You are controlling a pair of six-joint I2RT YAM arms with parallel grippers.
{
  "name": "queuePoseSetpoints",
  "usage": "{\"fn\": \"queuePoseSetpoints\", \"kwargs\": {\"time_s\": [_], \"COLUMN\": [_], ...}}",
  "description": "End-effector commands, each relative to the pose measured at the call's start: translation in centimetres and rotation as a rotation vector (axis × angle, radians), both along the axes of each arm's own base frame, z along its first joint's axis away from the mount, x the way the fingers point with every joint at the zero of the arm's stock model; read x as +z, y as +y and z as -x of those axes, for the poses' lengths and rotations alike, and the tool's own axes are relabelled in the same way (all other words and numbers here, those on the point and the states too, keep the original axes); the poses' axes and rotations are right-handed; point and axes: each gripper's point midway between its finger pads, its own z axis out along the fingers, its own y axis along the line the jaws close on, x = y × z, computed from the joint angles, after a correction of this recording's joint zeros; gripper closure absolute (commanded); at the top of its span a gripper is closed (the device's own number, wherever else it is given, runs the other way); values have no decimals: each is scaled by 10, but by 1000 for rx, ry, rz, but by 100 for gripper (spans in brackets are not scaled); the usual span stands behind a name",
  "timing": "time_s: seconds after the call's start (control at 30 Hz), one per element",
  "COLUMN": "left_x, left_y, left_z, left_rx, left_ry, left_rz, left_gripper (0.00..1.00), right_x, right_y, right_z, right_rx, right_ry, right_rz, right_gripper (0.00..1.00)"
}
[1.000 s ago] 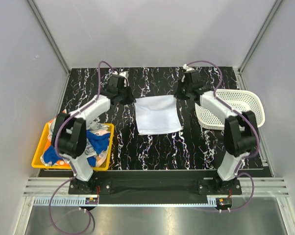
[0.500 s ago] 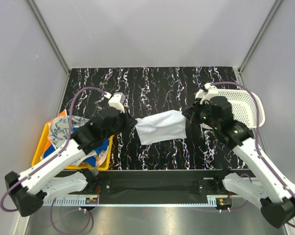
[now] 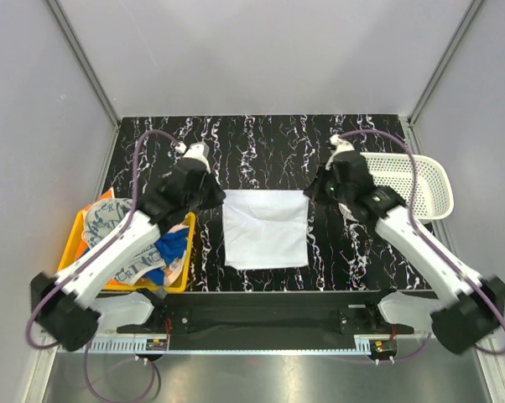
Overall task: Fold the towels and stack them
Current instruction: Fold the towel
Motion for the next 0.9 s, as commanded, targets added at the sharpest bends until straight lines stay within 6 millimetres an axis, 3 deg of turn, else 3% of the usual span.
{"fn": "queuePoseSetpoints", "kwargs": {"time_s": [0.0, 0.03, 0.07, 0.1, 0.13, 0.17, 0.2, 0.27, 0.33, 0.47, 0.53, 0.57, 0.6, 0.67, 0.73, 0.77, 0.8, 0.87], "left_x": [-15, -45, -38, -44, -52, -63, -69, -89, -84, -94, -100, -99, -93, -103, -96, -107, -108, -110], "left_y": [-1, -4, -9, -4, -7, -10, -12, -14, -13, -13, -7, -6, -4, -1, -1, 0, -1, 0], "left_z": [-50, -66, -86, -101, -114, -137, -148, -164, -179, -179, -167, -166, -161, -148, -139, -130, -124, -112], "left_rx": [-18, -27, -32, -23, -31, -33, -36, -41, -37, -41, -34, -33, -35, -38, -43, -45, -49, -56], "left_ry": [27, 91, 66, 77, 92, 115, 127, 163, 150, 165, 174, 164, 150, 170, 154, 171, 172, 162], "left_rz": [31, 0, 16, 13, 20, 30, 29, 29, 38, 25, 14, 17, 20, 18, 40, 40, 45, 53], "left_gripper": [100, 100, 100, 100, 100, 100, 100, 100, 100, 100, 100, 100, 100, 99, 98, 98, 96, 93], "right_x": [-44, -54, -50, -81, -87, -80, -101, -96, -105, -105, -102, -108, -103, -113, -106, -118, -112, -123], "right_y": [1, 4, 1, 2, 2, 2, 3, 7, 8, 10, 11, 9, 8, 7, 8, 5, 4, 2], "right_z": [-62, -72, -96, -110, -122, -142, -153, -172, -181, -181, -175, -168, -164, -150, -141, -130, -125, -112], "right_rx": [-55, -38, -59, -56, -61, -67, -67, -65, -59, -50, -44, -42, -42, -35, -29, -31, -34, -33], "right_ry": [28, 51, 27, 90, 97, 70, 107, 90, 100, 112, 108, 122, 113, 132, 119, 146, 137, 155], "right_rz": [77, 63, 37, 56, 57, 47, 67, 67, 78, 70, 55, 58, 46, 39, 13, 14, -1, -10], "right_gripper": [100, 100, 100, 100, 100, 100, 100, 100, 100, 100, 100, 100, 100, 100, 100, 100, 100, 100]}}
